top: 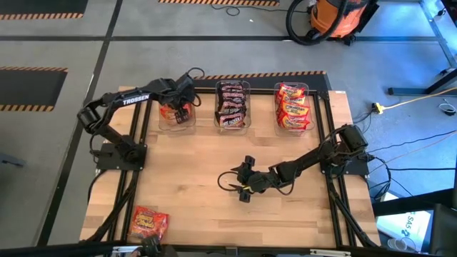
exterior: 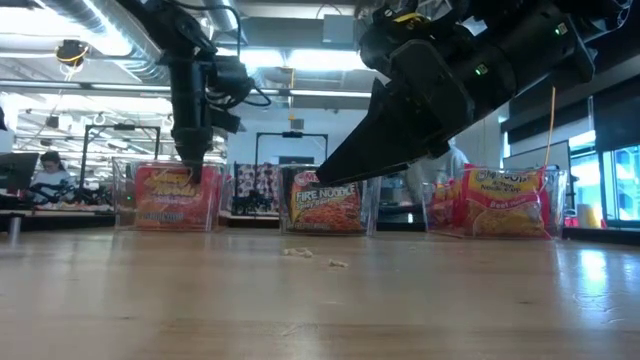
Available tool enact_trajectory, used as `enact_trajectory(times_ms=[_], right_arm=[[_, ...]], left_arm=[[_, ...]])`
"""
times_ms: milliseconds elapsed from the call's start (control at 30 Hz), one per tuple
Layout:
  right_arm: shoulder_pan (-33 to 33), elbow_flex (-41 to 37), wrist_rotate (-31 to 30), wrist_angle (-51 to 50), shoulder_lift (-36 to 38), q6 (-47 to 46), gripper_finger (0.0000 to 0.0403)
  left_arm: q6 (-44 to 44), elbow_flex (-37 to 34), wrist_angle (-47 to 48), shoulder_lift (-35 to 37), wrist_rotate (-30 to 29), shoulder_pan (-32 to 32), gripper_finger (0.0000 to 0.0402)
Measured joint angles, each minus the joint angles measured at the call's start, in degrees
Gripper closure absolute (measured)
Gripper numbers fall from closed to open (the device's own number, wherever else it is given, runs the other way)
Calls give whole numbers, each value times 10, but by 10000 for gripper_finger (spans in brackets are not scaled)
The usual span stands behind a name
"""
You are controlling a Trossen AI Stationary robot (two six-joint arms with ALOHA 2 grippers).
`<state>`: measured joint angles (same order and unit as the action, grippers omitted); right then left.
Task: Sort Maruchan noodles
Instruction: Put the top orange noodle pack into the left transparent bin, then put the orange noodle pack into the left transparent bin
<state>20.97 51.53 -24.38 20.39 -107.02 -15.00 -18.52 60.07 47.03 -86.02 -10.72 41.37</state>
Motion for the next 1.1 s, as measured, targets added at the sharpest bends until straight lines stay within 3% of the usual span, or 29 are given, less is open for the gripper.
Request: enact_trajectory(times_ms=[267, 500, 667, 900, 1100], right_arm=[[0, 0, 0, 3, 0, -1, 126], [0, 0, 11, 3, 0, 2, 126], [0, 0, 11, 4, 0, 3, 126], [0, 0, 24, 6, 0, 3, 126], [1, 0, 50, 6, 0, 3, 126]], left_arm=[[13, 0, -8, 3, -16, -13, 146], [71, 20, 10, 100, -32, -65, 146], [202, 31, 13, 187, 68, -127, 146], [367, 18, -6, 240, 167, -298, 146], [506, -17, -25, 232, 112, -484, 146]])
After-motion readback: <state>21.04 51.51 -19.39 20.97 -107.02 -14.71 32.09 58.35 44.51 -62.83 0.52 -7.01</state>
